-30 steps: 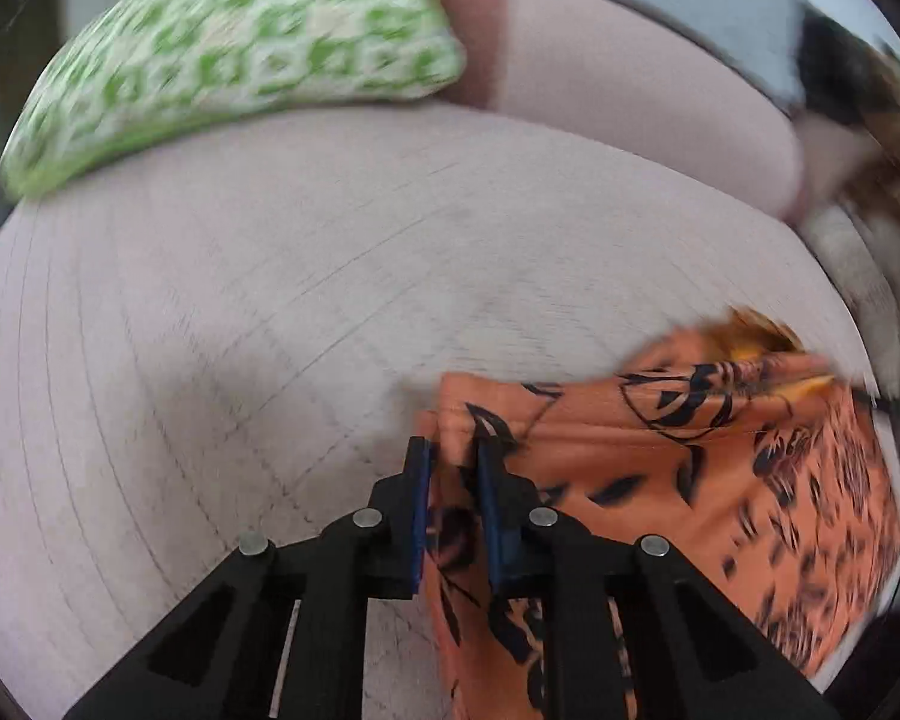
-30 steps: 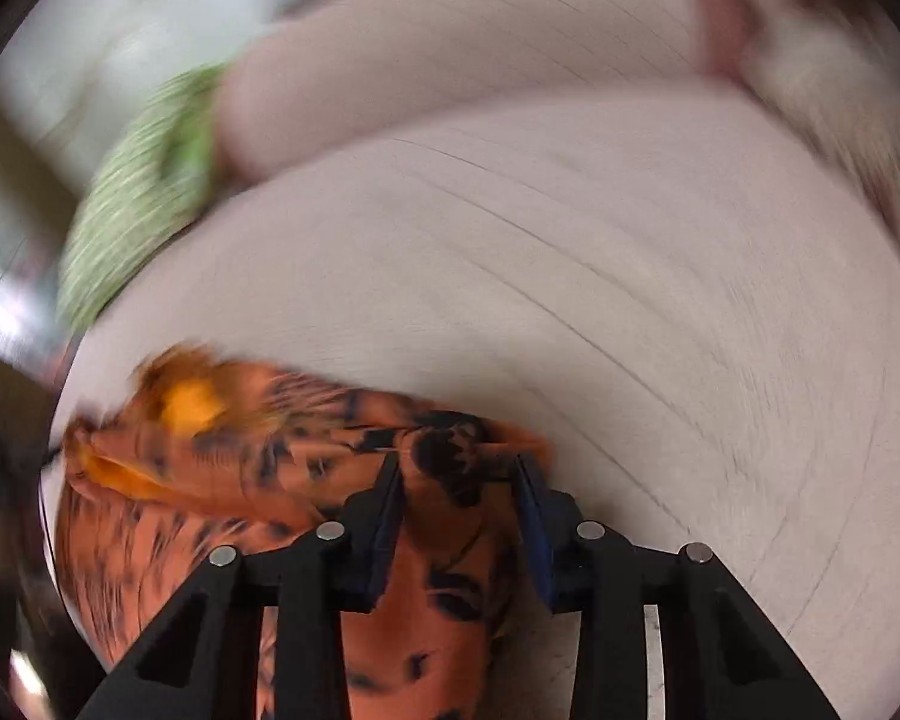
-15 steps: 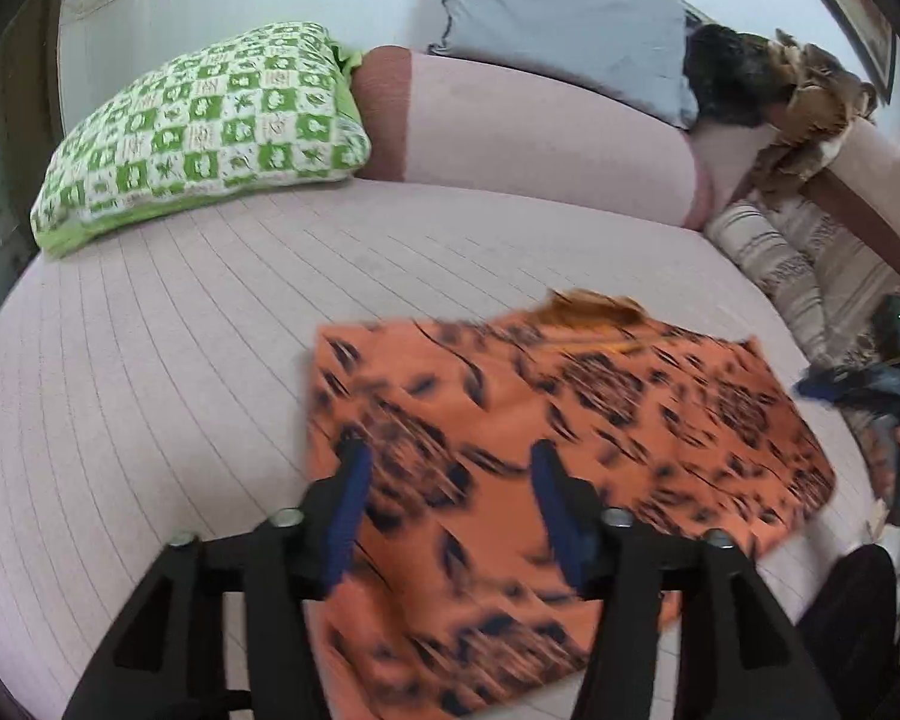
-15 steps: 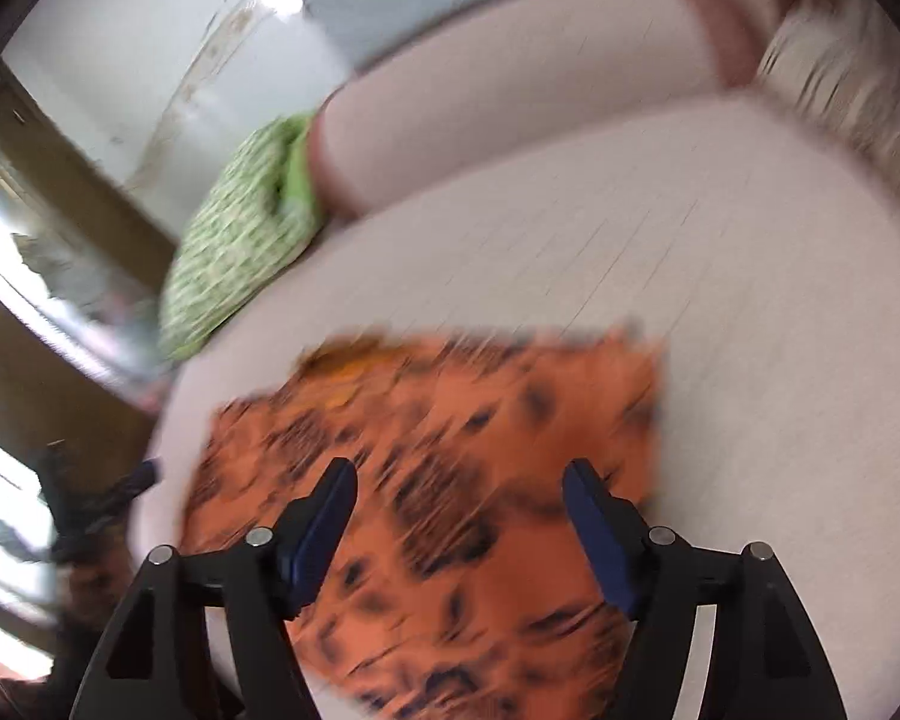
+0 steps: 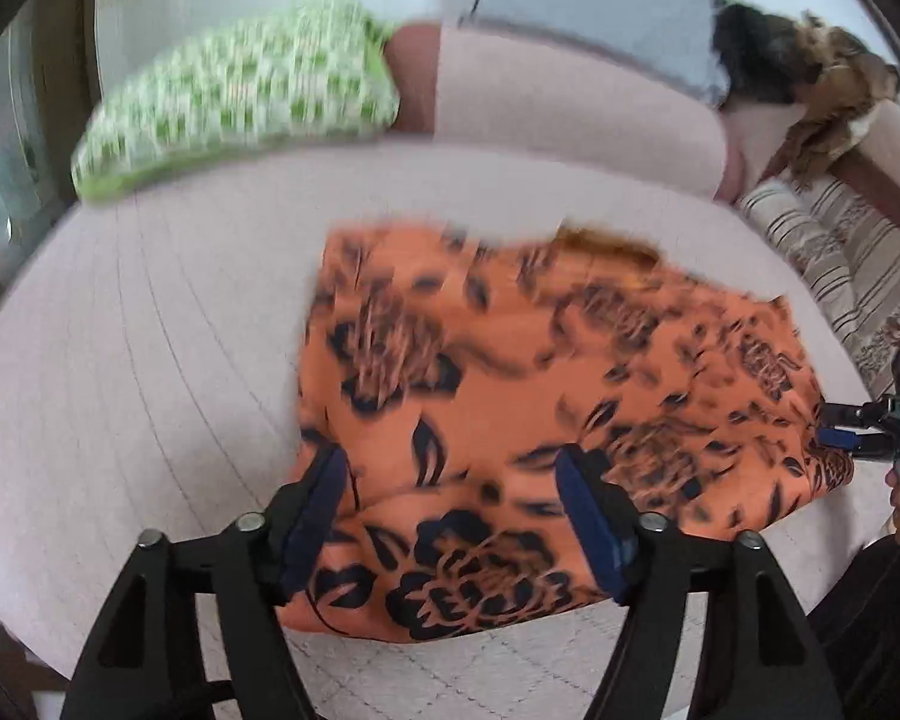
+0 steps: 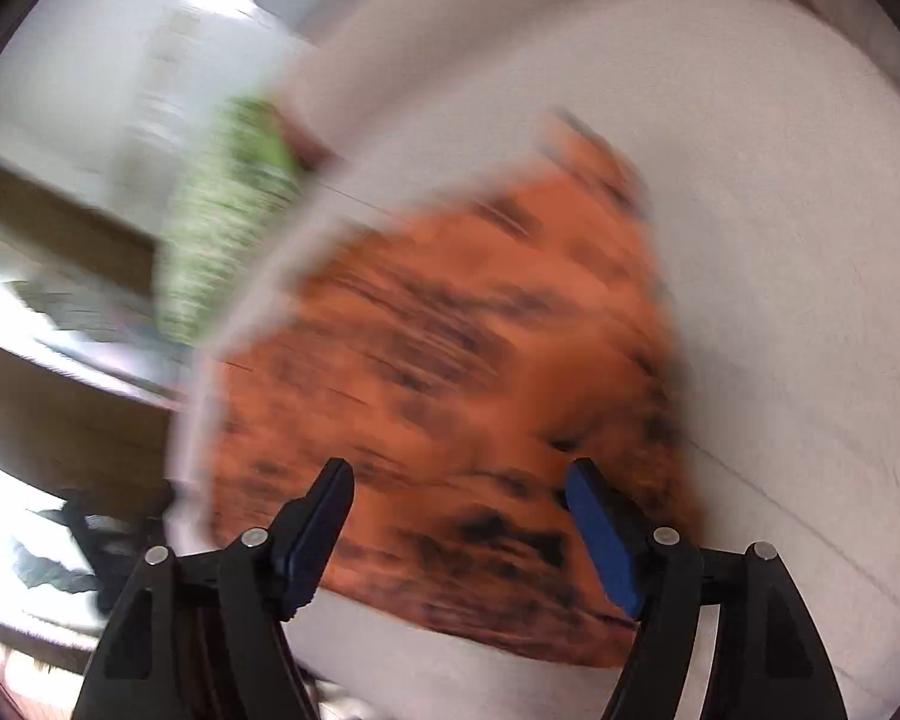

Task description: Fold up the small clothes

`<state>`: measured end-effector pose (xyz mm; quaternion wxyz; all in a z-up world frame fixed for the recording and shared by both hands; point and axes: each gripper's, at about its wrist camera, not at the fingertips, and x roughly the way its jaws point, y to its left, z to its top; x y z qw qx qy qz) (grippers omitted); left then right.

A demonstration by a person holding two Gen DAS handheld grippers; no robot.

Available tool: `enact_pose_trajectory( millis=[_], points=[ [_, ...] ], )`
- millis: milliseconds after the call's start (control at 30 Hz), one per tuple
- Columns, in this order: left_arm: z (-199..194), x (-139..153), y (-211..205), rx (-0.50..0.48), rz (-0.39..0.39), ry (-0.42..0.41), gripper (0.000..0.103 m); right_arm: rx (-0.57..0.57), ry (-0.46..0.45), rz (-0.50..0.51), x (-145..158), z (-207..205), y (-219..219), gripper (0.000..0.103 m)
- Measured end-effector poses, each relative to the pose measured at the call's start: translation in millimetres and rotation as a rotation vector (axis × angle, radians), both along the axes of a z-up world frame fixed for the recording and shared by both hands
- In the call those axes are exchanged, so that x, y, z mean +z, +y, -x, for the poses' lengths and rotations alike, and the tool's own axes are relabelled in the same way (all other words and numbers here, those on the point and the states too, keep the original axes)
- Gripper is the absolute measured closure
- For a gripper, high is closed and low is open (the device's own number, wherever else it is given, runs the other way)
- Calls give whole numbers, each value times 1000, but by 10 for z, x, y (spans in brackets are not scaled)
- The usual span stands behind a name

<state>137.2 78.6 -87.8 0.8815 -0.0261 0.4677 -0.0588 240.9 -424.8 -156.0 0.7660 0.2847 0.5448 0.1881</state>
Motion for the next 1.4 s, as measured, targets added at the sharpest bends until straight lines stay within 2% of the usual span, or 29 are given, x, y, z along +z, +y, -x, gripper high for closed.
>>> enact_pose_trajectory(
  millis=[33, 67, 100, 167, 233, 267, 367, 433, 467, 500, 533, 567, 600, 667, 733, 767, 867, 933, 967, 1000, 1033, 1067, 1133, 1233, 1300, 1333, 1400],
  points=[
    [-83, -198, 36, 24, -39, 91, 30, -46, 7, -61, -90, 19, -96, 36],
    [-116, -291, 58, 29, -56, 125, 30, -82, 9, -100, -46, 27, -170, 36],
    [-76, -210, 45, 25, -55, 68, 30, -86, 5, -90, 18, 23, -173, 36],
    [-34, -23, 14, 24, -33, 0, 30, -54, -64, -23, 256, -5, -99, 34],
    [-22, 157, -11, 23, 10, -69, 30, 3, -120, -39, 451, -103, -24, 34],
    [-42, 186, -17, 26, 25, -75, 30, 13, -140, -46, 502, -159, -33, 34],
    [-188, 56, 2, 22, 72, -29, 30, 38, -171, -106, 553, -558, 70, 34],
    [-269, -242, 26, 49, 44, 58, 31, 23, -144, -130, 441, -866, 40, 34],
    [-285, -308, 39, 42, 48, 68, 31, 16, -125, -120, 363, -987, -6, 34],
    [-247, -307, 22, 33, 40, 43, 31, -18, -94, -83, 225, -1127, -69, 34],
    [-224, -235, -7, 23, 28, 26, 31, -97, -28, -54, 7, -1245, -189, 34],
    [-196, -151, -25, 6, 36, 2, 31, -139, 21, -112, -149, -1291, -274, 35],
    [-182, -21, -30, -17, 43, -46, 31, -176, 27, -191, -206, -1285, -345, 35],
    [-213, 196, -7, -25, 50, -111, 31, -163, -27, -181, -64, -1224, -342, 35],
    [-380, 326, 65, -46, 126, -129, 31, -118, -75, -135, 111, -1159, -278, 34],
    [-525, 344, 102, -53, 172, -123, 31, -94, -90, -129, 164, -1152, -222, 34],
    [-912, 228, 113, -66, 236, -69, 31, -28, -114, -121, 228, -1176, -129, 34],
    [-1138, 97, 125, -67, 287, -21, 31, -12, -64, -90, 48, -1253, -144, 34],
    [-1214, 0, 136, -60, 284, 3, 31, -37, -22, -98, -107, -1302, -208, 34],
    [-1306, -137, 144, -35, 265, 46, 31, -79, -8, -195, -210, -1311, -312, 35],
    [-1414, -305, 190, 6, 259, 108, 40, -119, -7, -250, -251, -1319, -385, 35],
    [-1458, -397, 230, 21, 266, 131, 43, -150, -3, -288, -258, -1315, -442, 35],
    [-1437, -331, 214, 9, 241, 89, 45, -164, -16, -272, -150, -1281, -440, 33],
    [-1384, -256, 92, -34, 175, 61, 43, -77, -72, -237, 37, -1299, -297, 33],
    [-1439, -334, 95, -11, 178, 94, 43, -70, -38, -185, -90, -1410, -242, 33],
    [-1449, -338, 114, 7, 195, 100, 43, -71, -18, -182, -204, -1490, -240, 40],
    [-1416, -242, 125, 28, 213, 93, 43, -178, 0, -260, -230, -1477, -356, 44]
  ],
)
